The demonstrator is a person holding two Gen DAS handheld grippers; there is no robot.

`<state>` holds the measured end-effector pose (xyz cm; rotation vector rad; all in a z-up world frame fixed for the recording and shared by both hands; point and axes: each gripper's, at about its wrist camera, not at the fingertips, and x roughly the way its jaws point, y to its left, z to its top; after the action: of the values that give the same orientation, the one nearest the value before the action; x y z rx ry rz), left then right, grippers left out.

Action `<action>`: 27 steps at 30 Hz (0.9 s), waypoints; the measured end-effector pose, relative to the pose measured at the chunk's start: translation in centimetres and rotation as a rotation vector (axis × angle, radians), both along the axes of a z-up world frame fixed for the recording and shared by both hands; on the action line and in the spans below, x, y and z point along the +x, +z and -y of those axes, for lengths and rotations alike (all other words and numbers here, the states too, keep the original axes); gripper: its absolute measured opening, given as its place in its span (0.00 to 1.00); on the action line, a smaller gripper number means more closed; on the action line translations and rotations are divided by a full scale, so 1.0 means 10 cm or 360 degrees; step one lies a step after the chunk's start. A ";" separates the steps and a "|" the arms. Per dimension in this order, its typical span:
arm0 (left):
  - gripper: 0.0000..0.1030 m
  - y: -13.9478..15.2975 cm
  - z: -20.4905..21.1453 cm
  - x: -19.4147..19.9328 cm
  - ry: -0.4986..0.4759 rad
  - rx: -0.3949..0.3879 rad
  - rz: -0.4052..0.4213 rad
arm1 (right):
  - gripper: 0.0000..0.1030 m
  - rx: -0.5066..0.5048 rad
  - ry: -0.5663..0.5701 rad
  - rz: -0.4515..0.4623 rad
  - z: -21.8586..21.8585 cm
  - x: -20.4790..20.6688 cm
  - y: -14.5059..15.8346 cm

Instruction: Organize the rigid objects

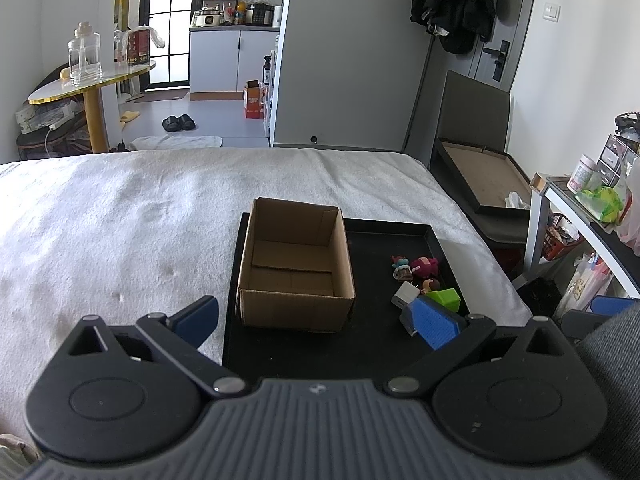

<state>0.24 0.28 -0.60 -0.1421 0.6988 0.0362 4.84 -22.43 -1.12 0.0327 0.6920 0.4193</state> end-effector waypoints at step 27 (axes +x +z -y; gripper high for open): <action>0.99 -0.17 -0.13 0.28 0.0029 0.0053 -0.0036 | 1.00 0.0069 -0.0009 -0.0043 0.21 0.34 -0.32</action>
<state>3.00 1.56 -2.27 -0.1164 0.7192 0.0668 8.20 -24.50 -4.28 0.0811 0.7092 0.4292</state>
